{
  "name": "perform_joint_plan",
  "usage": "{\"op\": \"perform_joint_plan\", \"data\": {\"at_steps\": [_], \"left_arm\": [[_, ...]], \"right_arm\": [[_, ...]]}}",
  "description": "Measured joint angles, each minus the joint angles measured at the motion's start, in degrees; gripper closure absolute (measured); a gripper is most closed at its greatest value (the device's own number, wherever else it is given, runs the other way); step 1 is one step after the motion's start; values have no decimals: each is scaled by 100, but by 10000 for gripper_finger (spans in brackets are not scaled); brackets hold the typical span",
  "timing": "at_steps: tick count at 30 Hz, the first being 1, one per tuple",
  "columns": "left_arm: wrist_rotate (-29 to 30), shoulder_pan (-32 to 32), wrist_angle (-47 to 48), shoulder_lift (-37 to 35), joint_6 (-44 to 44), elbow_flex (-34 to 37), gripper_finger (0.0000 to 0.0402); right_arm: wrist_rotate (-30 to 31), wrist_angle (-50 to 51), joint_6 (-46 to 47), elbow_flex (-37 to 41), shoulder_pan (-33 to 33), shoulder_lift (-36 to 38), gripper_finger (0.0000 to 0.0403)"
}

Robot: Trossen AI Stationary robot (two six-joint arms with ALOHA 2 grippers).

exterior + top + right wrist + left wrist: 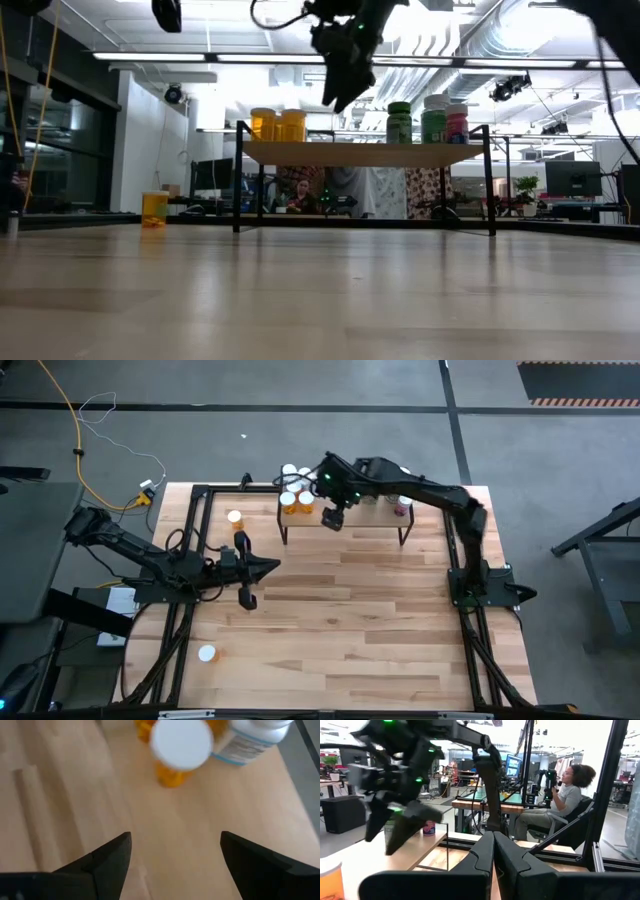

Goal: Pick and place medicine bottles onto shelf by color
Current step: Put the orange pill bottle on the shelf

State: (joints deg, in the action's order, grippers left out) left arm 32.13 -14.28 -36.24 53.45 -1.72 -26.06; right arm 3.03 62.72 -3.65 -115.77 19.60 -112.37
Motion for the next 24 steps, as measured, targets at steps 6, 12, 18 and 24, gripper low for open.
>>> {"op": "perform_joint_plan", "data": {"at_steps": [6, 12, 18, 24], "left_arm": [[-1, -48, -7, 0, -137, 0, 401], [-1, -30, -45, 0, -150, 0, 402], [0, -31, -66, 0, 92, 0, 401], [-1, -152, 38, 69, 441, 0, 401]], "right_arm": [[-28, -2690, 195, 3107, -475, 1913, 107], [-50, -6061, 702, 6132, -1254, 3653, 107], [-20, -8973, 767, 7915, -1824, 4470, 107], [-13, -10408, 776, 8723, -2010, 4622, 107]]}}
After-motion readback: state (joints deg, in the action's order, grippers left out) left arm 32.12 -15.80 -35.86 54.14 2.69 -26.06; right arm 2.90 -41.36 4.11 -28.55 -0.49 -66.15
